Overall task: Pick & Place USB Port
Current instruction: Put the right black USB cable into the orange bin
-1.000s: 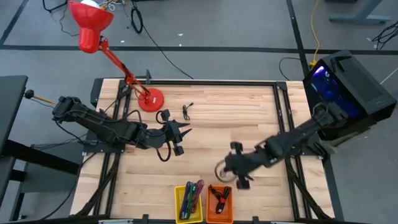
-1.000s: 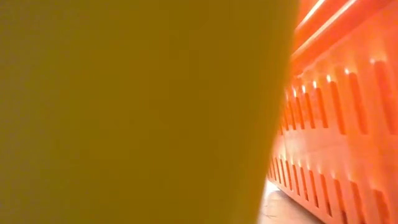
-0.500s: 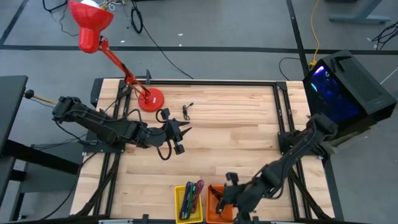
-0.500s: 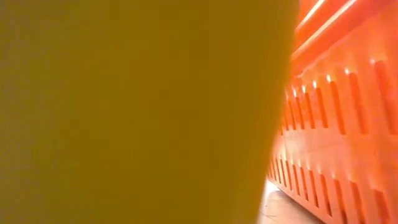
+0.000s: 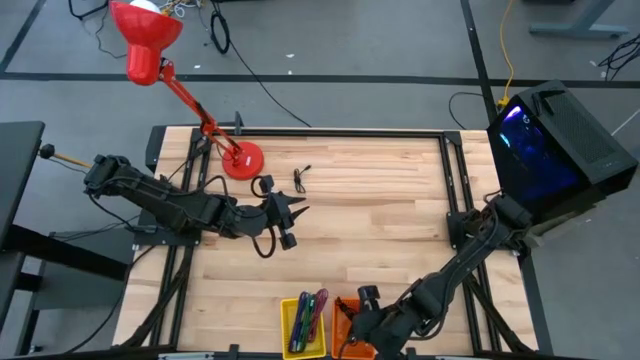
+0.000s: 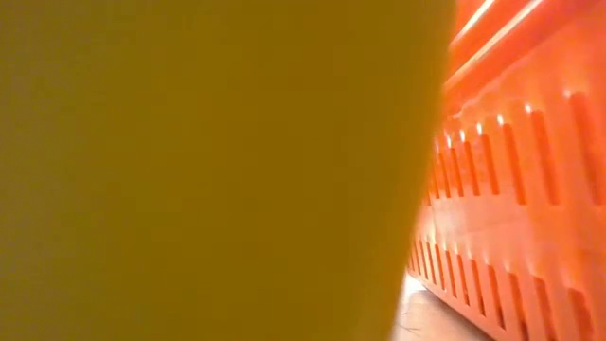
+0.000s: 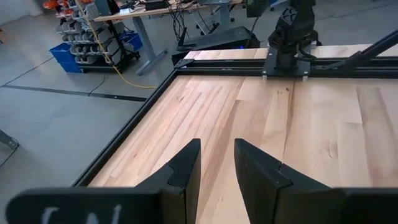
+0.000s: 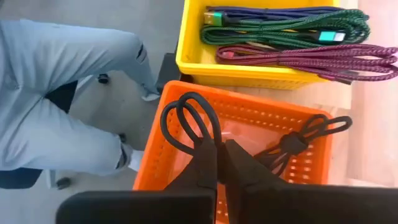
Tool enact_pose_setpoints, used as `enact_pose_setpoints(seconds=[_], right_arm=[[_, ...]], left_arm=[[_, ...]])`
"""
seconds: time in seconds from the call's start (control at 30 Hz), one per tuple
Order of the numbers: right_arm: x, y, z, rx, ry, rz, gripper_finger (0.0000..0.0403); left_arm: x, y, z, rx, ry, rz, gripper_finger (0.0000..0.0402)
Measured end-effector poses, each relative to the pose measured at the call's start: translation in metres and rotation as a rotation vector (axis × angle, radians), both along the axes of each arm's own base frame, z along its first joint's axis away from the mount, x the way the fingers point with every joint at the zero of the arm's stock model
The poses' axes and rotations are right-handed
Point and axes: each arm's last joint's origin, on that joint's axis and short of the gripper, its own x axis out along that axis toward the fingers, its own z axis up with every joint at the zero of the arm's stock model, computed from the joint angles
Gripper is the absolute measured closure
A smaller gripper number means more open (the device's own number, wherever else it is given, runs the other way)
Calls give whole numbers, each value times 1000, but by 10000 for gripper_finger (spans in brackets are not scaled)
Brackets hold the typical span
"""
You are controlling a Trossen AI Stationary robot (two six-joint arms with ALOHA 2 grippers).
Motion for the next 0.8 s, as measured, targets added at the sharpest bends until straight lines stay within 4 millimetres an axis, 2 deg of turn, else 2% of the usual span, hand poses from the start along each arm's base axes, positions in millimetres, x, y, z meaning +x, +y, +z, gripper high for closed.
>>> enact_pose_setpoints(seconds=[0.37, 0.8], right_arm=[[-1, -4, -3, -23, 40, 8, 401], [-1, -5, -3, -24, 43, 16, 327]], left_arm=[[0, 0, 0, -4, -1, 1, 298], [0, 0, 0, -3, -1, 1, 298]])
